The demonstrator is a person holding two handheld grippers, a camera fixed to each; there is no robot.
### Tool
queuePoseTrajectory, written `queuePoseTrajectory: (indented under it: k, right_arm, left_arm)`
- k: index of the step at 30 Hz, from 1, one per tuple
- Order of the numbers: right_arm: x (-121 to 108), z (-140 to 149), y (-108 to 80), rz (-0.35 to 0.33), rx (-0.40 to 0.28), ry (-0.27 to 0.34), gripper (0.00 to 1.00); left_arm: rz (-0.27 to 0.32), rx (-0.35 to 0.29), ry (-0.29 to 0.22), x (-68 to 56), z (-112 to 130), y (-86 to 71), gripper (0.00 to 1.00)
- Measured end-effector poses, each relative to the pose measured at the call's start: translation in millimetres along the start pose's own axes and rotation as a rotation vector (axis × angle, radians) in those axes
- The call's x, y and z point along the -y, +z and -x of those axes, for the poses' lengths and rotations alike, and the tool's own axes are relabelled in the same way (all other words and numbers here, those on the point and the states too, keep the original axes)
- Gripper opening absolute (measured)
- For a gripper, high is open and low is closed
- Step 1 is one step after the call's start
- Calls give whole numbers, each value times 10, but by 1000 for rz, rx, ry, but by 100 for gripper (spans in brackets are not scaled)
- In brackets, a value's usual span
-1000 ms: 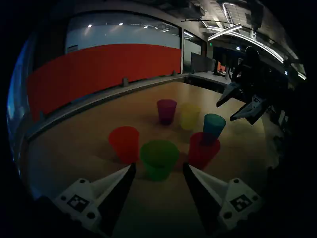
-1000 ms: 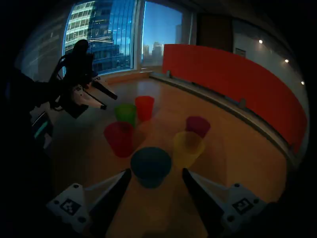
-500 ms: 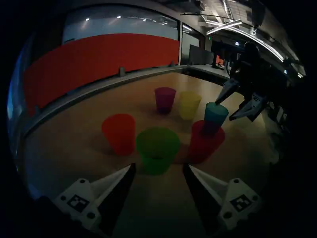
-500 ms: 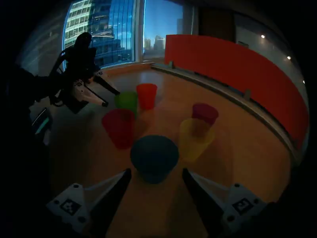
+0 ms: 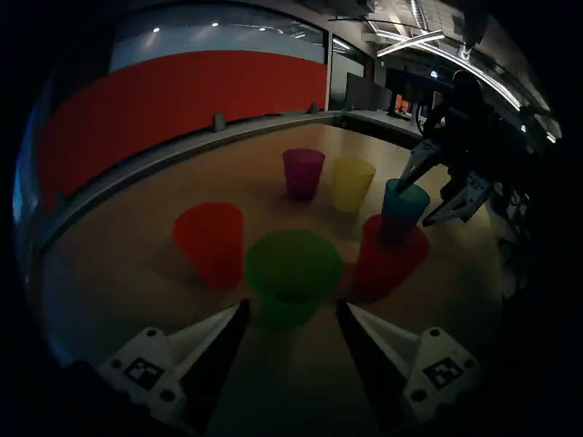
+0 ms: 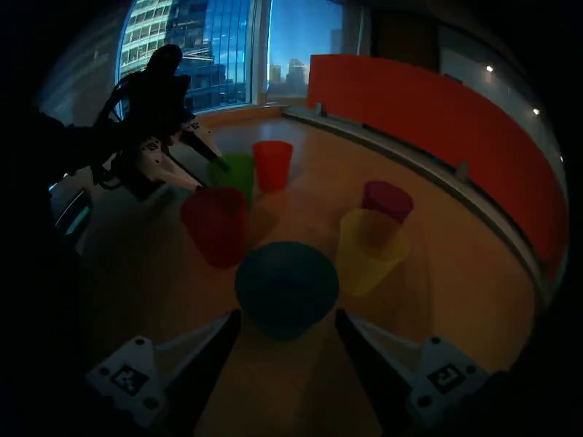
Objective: Pour water
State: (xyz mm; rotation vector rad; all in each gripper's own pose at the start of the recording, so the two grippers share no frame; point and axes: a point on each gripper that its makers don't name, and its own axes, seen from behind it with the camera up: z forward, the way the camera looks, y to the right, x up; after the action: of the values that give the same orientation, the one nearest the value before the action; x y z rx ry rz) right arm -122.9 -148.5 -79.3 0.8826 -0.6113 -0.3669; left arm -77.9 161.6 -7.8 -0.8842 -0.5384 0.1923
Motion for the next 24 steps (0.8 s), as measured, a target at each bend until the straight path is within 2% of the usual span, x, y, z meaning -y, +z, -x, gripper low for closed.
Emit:
queuePoseTrajectory:
  k: [13,24]
  right_arm:
    - [3,-35,148,-11,7,6,100]
    - [-3,-43,214,-18,4,19,100]
  left_arm:
    - [11,0,5,2,-86,192,87]
    - [18,-23,-15,-3,-179,253,87]
